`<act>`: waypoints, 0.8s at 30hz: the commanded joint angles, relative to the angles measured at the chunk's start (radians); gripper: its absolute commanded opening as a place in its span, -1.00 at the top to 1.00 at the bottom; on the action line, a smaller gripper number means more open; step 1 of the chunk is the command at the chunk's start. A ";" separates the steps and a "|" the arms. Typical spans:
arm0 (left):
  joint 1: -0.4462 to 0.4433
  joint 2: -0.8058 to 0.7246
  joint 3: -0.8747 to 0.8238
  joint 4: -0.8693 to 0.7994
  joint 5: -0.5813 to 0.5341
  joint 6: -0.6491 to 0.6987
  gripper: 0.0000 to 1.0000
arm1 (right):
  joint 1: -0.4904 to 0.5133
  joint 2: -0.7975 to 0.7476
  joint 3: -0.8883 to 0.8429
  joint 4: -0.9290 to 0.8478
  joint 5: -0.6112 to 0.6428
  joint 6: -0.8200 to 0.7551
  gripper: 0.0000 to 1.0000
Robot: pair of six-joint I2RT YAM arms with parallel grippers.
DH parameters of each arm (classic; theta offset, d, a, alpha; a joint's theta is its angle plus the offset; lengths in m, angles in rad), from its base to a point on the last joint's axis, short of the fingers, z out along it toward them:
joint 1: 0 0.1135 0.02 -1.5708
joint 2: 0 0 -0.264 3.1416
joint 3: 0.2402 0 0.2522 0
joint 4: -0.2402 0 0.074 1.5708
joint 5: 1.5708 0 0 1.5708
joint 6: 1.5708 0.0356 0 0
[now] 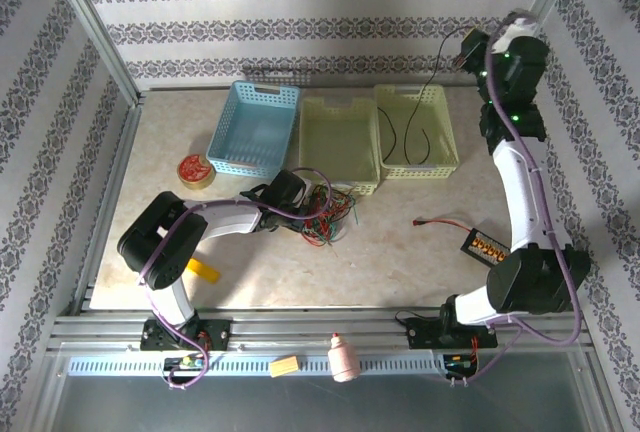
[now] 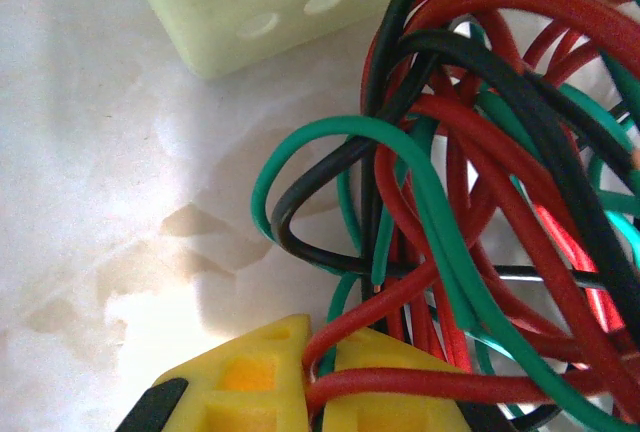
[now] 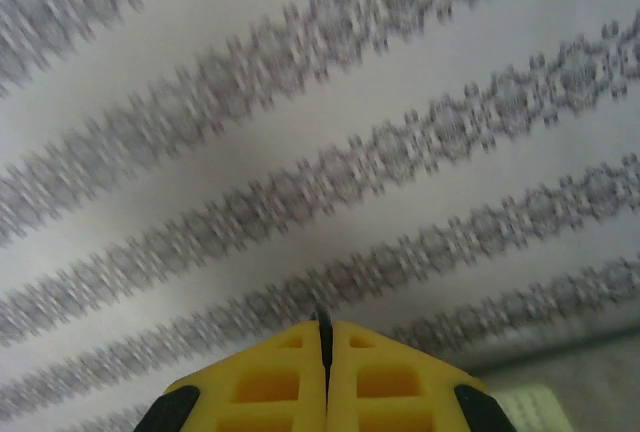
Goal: Untangle the cables
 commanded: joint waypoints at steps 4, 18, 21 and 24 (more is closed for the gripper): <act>-0.004 0.022 -0.005 -0.055 -0.005 0.018 1.00 | 0.161 -0.040 0.002 -0.040 0.259 -0.307 1.00; -0.005 0.015 -0.008 -0.062 -0.003 0.018 1.00 | 0.245 -0.034 -0.324 -0.225 0.513 -0.036 1.00; -0.005 0.010 -0.007 -0.066 -0.002 0.020 1.00 | 0.238 0.017 -0.359 -0.247 0.535 0.022 1.00; -0.005 0.007 -0.005 -0.072 -0.003 0.020 1.00 | 0.215 0.083 -0.345 -0.291 0.492 0.087 1.00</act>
